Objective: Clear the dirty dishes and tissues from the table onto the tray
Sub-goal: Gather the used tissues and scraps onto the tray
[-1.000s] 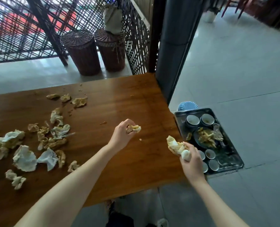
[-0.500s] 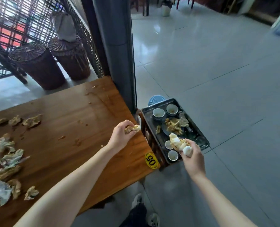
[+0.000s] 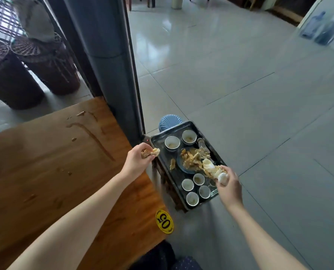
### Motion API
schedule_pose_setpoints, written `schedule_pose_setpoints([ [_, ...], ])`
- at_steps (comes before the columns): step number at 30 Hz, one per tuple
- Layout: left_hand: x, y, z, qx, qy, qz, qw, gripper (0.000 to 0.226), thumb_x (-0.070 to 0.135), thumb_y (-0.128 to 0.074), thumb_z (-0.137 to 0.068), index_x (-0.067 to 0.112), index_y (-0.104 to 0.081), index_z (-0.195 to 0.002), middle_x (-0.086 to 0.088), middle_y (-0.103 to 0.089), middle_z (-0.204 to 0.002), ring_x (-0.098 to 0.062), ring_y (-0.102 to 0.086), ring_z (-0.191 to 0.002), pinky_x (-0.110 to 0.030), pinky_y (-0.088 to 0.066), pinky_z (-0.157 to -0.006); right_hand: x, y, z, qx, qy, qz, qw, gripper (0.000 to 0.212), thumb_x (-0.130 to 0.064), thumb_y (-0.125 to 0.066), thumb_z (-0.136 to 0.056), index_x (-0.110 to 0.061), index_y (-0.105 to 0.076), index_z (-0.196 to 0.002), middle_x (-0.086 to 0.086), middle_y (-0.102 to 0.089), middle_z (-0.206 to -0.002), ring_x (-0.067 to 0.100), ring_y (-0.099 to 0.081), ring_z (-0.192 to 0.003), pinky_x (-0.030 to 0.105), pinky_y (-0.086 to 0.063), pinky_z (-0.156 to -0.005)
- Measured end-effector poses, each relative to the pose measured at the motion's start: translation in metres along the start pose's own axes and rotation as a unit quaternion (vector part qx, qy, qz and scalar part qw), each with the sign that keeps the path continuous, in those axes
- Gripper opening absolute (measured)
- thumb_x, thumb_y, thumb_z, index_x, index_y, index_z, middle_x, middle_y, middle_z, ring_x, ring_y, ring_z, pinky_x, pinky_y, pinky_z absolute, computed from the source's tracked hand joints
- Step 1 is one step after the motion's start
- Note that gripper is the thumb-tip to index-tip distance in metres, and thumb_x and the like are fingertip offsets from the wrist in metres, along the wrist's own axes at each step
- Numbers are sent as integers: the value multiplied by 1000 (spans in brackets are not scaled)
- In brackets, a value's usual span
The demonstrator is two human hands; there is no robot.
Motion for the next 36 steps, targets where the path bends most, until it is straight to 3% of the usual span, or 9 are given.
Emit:
schedule_pose_setpoints([
  [8, 1, -44, -26, -43, 44, 25, 998, 16, 16, -75, -79, 16, -64, -92, 0, -66, -93, -12, -60, -86, -7, -40, -68, 17, -18, -30, -36, -38, 12, 999, 43, 6, -60, -80, -12, -59, -120, 13, -57, -117, 25, -55, -101, 26, -41, -83],
  [12, 9, -71, -46, -53, 54, 36, 996, 18, 16, -74, -81, 14, -65, -95, -3, -66, -97, -15, -61, -91, -24, -50, -80, 27, -30, -65, -68, -33, 20, 997, 44, 6, -60, -80, -12, -58, -120, 12, -57, -116, 13, -47, -96, 23, -37, -82],
  [17, 8, -112, -66, -56, 110, 39, 992, 17, 17, -72, -82, 16, -64, -97, -1, -65, -100, -15, -59, -94, -32, -51, -86, 49, -48, -113, -128, -41, 35, 990, 47, 3, -59, -81, -16, -55, -125, 9, -53, -121, 20, -52, -102, 24, -38, -83],
  [23, 2, -166, -99, -67, 174, 26, 982, 17, 17, -73, -82, 18, -62, -94, 0, -64, -100, -14, -57, -92, -24, -42, -79, 76, -72, -175, -206, -39, 62, 976, 49, 2, -60, -80, -16, -53, -125, 7, -52, -119, 24, -53, -104, 25, -38, -85],
  [30, -16, -215, -131, -79, 232, 21, 969, 19, 19, -69, -84, 19, -61, -101, -2, -62, -105, -15, -56, -96, -23, -40, -81, 99, -102, -218, -284, -17, 72, 956, 59, 6, -65, -77, -21, -52, -127, 1, -50, -122, 7, -46, -101, 18, -35, -88],
  [36, -16, -238, -156, -55, 234, 61, 969, 24, 20, -72, -83, 22, -60, -104, 4, -59, -108, -10, -54, -99, -19, -37, -83, 109, -116, -236, -312, -18, 58, 948, 62, 4, -65, -78, -20, -49, -132, 2, -47, -132, 18, -46, -123, 20, -32, -100],
])
Point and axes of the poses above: each hand's wrist, its own z-axis away from the middle knuckle, its own y-axis out of the back of the hand, x = y × z, the point moved 1 cm from there along -z, towards the middle knuckle
